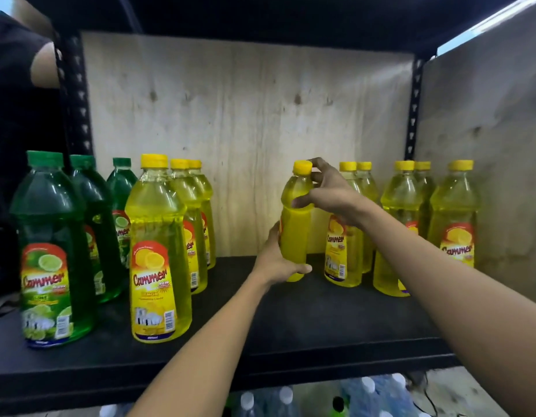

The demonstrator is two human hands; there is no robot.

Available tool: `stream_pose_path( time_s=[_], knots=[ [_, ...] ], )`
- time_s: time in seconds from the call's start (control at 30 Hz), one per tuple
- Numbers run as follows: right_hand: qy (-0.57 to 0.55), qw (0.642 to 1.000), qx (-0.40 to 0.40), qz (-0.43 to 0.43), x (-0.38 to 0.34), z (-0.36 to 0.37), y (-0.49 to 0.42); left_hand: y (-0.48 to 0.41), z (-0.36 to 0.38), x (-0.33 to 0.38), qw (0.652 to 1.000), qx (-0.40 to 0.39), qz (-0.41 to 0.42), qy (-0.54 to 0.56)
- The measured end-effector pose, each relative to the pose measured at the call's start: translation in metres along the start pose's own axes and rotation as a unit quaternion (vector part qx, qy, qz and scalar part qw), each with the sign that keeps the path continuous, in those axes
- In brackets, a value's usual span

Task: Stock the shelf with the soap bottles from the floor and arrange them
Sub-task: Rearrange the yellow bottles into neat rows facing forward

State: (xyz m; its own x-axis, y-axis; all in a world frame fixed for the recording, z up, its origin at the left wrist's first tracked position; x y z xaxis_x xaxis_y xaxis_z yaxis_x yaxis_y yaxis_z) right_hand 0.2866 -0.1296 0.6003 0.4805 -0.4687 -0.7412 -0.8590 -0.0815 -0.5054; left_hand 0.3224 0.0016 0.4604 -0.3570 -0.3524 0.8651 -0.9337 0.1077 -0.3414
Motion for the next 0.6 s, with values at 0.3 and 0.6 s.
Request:
stream_pose_path(
  time_s=[0.3, 0.6],
  knots=[
    [0.002, 0.999, -0.033, 0.017, 0.003, 0.031, -0.013, -0.002, -0.018, -0.007, 0.985, 0.153, 0.051, -0.057],
    [-0.039, 0.998, -0.042, 0.029, 0.015, 0.077, -0.074, -0.045, -0.020, -0.023, 0.957, 0.268, -0.078, -0.081]
  ],
)
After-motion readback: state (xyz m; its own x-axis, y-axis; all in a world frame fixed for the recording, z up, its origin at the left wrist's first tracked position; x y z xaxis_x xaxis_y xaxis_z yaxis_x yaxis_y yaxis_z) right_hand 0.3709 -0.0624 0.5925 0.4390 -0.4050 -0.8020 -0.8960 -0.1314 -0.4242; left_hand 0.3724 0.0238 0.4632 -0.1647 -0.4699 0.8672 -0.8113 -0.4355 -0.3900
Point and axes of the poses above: each hand's wrist, its own y-axis away from the middle knuckle, its own z-axis out of the palm, x = y × z, the point moved 4 cm from there along -y, towards the middle knuckle, and after that the axes turned 4 degrees about y, right-handed, at the moved point
